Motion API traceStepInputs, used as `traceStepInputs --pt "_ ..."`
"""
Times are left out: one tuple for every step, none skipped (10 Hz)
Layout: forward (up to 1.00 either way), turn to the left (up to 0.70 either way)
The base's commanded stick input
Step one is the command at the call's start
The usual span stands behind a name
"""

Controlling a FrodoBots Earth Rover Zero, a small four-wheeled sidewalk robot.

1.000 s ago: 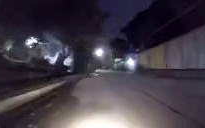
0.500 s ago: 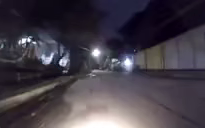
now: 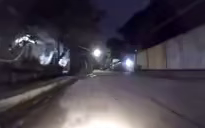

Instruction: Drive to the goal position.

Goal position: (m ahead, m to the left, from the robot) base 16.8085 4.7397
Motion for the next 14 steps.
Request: traceStepInputs --pt "0.5 0.0" --pt "0.5 0.0" --pt "0.5 0.0" --pt "0.5 0.0" --pt "0.5 0.0" --pt "0.5 0.0" --pt "0.5 0.0" --pt "0.5 0.0" --pt "0.5 0.0" --pt "0.5 0.0" --pt "0.5 0.0" --pt "0.5 0.0" --pt "0.5 0.0" --pt "0.5 0.0"
